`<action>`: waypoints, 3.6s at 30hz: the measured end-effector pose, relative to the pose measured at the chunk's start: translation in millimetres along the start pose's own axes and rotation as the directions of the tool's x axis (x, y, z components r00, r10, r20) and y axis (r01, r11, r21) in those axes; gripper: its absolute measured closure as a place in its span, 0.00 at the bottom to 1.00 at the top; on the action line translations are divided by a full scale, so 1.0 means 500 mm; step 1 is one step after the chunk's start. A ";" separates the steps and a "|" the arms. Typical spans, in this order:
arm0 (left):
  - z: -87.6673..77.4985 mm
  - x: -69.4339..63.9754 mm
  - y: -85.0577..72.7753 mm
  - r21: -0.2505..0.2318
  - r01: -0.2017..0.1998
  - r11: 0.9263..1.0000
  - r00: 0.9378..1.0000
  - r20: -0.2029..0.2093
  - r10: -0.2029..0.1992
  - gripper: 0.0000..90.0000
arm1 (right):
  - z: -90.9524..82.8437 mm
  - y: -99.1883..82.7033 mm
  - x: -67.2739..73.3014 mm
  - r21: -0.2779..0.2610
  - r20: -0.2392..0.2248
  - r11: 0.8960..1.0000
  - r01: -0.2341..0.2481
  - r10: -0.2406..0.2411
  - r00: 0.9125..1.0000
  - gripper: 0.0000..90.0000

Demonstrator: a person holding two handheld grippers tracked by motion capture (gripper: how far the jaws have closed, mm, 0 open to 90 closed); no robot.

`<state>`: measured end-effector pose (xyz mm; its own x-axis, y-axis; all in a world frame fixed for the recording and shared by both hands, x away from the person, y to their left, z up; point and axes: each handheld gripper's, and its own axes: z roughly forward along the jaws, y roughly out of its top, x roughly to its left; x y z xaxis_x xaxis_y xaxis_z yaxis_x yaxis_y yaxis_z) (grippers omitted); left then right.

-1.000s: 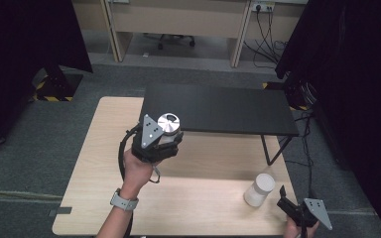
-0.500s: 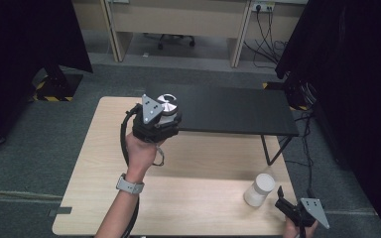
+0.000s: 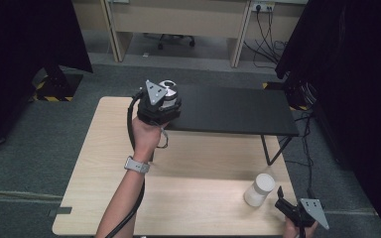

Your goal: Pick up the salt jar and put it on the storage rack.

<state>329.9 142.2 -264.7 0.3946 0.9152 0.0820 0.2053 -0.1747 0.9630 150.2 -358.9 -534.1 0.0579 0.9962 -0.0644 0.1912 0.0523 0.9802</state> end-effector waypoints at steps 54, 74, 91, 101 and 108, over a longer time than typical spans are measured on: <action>0.090 0.079 -0.019 0.100 0.038 0.994 0.993 0.110 -0.049 0.15 | -0.001 -0.001 -0.002 -0.004 -0.003 1.000 -0.006 0.006 1.000 0.00; -0.012 0.082 -0.080 0.035 0.082 0.996 0.995 0.046 -0.084 0.00 | -0.001 -0.001 -0.001 -0.003 -0.006 1.000 0.006 -0.006 1.000 0.00; -0.101 0.090 -0.151 0.014 0.089 0.996 0.996 0.009 -0.089 0.00 | -0.001 0.001 -0.001 0.005 -0.009 1.000 0.006 -0.006 1.000 0.00; -0.141 0.112 -0.221 0.047 0.147 0.988 0.989 -0.006 -0.146 0.00 | -0.002 0.001 -0.007 0.005 -0.018 1.000 -0.017 0.017 1.000 0.00; -0.179 0.143 -0.277 0.054 0.167 0.984 0.986 -0.039 -0.165 0.00 | -0.002 0.002 -0.007 0.007 -0.018 1.000 -0.022 0.022 1.000 0.00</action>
<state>249.5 264.5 -369.3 0.3202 0.9449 -0.0682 0.3167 -0.0389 0.9477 149.3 -362.4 -532.7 0.0447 0.9982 -0.0390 0.1971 0.0295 0.9799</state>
